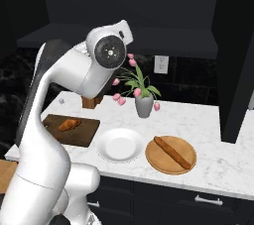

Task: From the different types of pastries on the counter, select a croissant and place it on the cutting board. Then retrieve a jar of jam from the cabinet and place it alongside the croissant on the cutting board.

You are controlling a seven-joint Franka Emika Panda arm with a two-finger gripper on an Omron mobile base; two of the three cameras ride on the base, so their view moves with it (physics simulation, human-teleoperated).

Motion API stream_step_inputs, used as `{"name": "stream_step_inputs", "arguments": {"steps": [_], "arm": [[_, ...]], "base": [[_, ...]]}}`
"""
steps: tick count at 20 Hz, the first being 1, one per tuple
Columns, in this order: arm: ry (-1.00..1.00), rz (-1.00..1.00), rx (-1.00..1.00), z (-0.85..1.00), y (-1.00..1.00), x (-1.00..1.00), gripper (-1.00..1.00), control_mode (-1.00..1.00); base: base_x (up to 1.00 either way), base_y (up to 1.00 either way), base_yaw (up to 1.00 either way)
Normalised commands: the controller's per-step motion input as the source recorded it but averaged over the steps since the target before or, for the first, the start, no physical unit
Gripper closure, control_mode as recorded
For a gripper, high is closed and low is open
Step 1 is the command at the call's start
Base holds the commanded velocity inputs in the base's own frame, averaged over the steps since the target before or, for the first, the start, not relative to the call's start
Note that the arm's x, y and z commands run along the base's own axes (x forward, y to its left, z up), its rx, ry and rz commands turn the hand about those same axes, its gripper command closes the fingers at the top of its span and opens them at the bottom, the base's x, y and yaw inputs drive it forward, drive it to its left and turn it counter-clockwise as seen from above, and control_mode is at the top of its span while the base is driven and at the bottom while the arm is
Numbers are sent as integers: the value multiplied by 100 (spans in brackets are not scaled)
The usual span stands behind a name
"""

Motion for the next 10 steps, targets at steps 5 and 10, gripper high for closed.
{"name": "stream_step_inputs", "arguments": {"steps": [5,10], "arm": [[0,29,-7,0,35,-46,100,-100],[1,17,-11,-24,46,-16,100,-100]], "base": [[0,0,0],[0,0,0]]}}
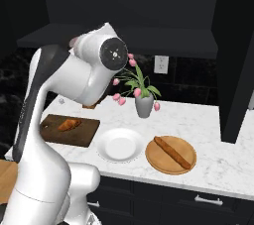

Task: From the different types of pastries on the counter, select a croissant and place it on the cutting board. Then retrieve a jar of jam from the cabinet and place it alongside the croissant on the cutting board.

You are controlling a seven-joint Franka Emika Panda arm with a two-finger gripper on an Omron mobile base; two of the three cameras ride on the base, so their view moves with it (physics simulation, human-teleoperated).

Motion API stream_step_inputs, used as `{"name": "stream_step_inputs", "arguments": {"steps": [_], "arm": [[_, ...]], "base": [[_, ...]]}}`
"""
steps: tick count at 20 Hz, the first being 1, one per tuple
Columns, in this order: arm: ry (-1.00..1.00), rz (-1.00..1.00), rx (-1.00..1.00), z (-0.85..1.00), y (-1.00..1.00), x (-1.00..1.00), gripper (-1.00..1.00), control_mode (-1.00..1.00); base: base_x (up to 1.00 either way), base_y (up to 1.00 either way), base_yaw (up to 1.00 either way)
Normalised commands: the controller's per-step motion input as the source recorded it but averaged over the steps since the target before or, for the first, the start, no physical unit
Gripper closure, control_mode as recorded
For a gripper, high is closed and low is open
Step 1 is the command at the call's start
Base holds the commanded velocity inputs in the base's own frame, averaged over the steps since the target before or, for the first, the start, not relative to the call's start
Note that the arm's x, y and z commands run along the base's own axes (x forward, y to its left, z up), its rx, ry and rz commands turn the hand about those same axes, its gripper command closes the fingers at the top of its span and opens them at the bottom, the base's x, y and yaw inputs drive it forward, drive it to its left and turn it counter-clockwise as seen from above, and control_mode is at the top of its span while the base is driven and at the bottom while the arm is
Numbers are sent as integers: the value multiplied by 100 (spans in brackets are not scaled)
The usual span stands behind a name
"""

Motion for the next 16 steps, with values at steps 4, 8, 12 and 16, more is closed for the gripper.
{"name": "stream_step_inputs", "arguments": {"steps": [4,8,12,16], "arm": [[-2,8,-18,-30,41,-9,100,-100],[3,15,-1,-83,24,0,100,-100],[4,23,15,-86,6,0,100,-100],[8,10,-2,-50,37,0,100,-100]], "base": [[0,0,0],[0,0,0],[0,0,0],[0,0,0]]}}
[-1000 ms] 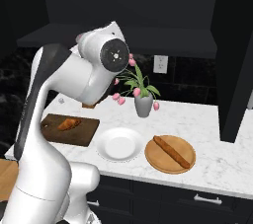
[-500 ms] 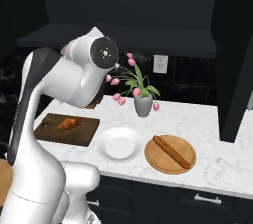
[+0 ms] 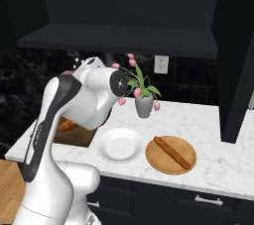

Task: From the different types of pastries on the counter, select a croissant and place it on the cutting board. Then retrieve a jar of jam from the cabinet and place it alongside the croissant on the cutting board.

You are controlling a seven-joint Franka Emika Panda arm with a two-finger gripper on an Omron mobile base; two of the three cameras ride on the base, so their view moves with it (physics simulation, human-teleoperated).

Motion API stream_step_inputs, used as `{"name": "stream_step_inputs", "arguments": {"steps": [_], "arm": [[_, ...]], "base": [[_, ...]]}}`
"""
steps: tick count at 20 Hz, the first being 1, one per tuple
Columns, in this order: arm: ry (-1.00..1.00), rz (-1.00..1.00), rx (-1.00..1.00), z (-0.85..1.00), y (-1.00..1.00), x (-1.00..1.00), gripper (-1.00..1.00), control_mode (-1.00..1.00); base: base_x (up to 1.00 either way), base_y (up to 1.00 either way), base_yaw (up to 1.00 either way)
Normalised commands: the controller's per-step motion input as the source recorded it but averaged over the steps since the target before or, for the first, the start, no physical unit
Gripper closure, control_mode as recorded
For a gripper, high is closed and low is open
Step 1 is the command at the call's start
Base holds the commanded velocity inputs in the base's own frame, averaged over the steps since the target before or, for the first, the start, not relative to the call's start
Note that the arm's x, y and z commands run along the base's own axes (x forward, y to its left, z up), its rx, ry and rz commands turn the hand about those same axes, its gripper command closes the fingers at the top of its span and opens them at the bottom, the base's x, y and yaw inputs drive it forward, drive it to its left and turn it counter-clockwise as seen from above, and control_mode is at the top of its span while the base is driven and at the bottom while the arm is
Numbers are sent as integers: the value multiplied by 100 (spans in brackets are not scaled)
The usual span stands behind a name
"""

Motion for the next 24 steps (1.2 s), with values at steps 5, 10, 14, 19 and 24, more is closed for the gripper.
{"name": "stream_step_inputs", "arguments": {"steps": [5,10,14,19,24], "arm": [[7,10,-4,-55,39,4,100,-100],[20,13,-3,-91,21,21,100,-100],[14,11,0,-58,12,14,100,-100],[9,16,1,-61,4,3,100,-100],[18,14,11,-49,0,29,100,-100]], "base": [[0,0,0],[0,0,0],[0,0,0],[0,0,0],[0,0,0]]}}
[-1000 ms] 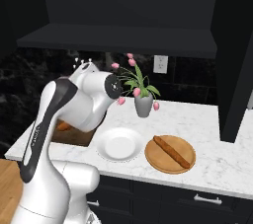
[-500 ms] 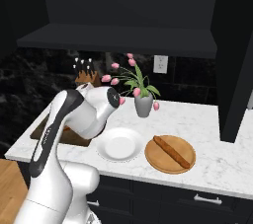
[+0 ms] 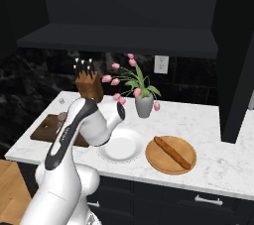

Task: From the different types of pastries on the counter, select a croissant and place it on the cutting board. Then retrieve a jar of jam from the cabinet and place it alongside the croissant on the cutting board.

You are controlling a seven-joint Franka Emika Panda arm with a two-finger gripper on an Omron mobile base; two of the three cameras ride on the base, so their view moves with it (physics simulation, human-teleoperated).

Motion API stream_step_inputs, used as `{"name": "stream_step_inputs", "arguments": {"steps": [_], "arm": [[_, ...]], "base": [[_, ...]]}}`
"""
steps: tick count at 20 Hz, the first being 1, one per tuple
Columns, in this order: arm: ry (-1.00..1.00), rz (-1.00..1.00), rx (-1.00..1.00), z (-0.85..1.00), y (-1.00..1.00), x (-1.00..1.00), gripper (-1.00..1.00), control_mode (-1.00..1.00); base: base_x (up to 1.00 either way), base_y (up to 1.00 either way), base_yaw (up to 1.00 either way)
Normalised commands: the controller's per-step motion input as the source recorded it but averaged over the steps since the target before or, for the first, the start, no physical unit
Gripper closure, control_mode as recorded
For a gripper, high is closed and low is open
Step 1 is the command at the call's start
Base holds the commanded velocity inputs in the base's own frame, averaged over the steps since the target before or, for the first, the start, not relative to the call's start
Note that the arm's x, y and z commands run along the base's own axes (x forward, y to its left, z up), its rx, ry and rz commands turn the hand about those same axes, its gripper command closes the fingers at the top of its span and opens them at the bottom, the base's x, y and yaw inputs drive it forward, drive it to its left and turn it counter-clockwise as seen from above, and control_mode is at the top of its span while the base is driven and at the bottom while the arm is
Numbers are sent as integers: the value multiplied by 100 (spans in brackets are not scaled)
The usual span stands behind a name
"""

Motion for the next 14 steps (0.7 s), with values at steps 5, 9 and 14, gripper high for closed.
{"name": "stream_step_inputs", "arguments": {"steps": [5,9,14], "arm": [[7,2,-1,-26,12,19,100,-100],[-2,-2,-6,-25,18,19,100,-100],[-4,0,-14,-38,11,10,100,-100]], "base": [[0,0,0],[0,0,0],[0,0,0]]}}
